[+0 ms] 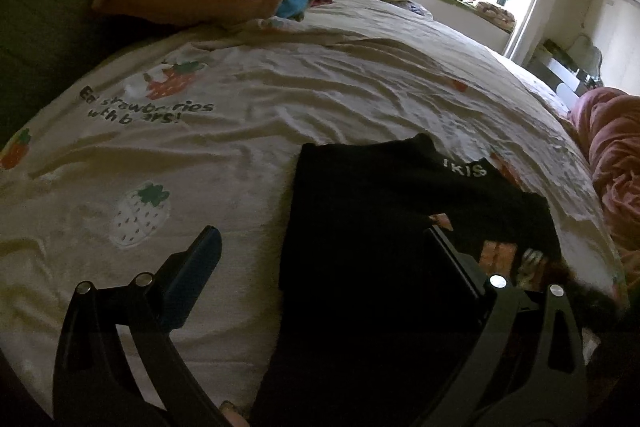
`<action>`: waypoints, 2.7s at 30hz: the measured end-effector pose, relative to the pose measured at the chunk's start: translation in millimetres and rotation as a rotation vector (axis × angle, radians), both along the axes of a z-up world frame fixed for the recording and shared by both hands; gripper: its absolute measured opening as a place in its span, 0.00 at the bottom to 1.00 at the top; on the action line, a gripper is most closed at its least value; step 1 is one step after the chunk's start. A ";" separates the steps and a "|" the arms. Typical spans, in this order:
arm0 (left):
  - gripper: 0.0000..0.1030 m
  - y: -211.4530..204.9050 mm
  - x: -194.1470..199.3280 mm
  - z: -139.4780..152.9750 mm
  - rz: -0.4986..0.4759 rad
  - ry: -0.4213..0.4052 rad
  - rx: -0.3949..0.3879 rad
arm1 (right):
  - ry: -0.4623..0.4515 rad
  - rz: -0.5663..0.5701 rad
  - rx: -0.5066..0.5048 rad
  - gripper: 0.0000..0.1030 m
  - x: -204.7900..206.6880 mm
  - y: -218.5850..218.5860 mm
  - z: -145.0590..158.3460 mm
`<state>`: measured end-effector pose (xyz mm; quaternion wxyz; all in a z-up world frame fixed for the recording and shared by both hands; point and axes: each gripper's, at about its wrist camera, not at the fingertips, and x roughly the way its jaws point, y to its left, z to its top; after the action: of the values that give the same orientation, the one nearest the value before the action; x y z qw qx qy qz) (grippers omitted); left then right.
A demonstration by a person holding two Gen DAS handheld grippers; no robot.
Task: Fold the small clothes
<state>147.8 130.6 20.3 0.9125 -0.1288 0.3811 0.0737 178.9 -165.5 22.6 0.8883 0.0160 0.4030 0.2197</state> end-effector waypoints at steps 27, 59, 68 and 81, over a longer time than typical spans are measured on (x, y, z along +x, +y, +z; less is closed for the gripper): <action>0.91 -48.8 41.3 -6.8 -0.131 0.017 0.032 | -0.162 -0.033 -0.181 0.08 44.6 -22.1 15.9; 0.50 -67.4 62.9 -62.2 -0.246 0.193 0.057 | 0.022 0.080 -0.203 0.50 39.7 30.3 -33.2; 0.50 -63.6 49.9 -68.1 -0.251 0.169 0.049 | 0.124 -0.006 -0.221 0.60 47.6 11.9 -59.8; 0.51 -66.5 36.2 -58.2 -0.262 0.139 0.067 | 0.048 -0.046 -0.091 0.78 23.1 -15.4 -23.4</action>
<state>184.1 64.1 -37.8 0.8895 -0.0421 0.4543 -0.0244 202.0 -180.9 -0.8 0.8831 -0.0098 0.4331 0.1801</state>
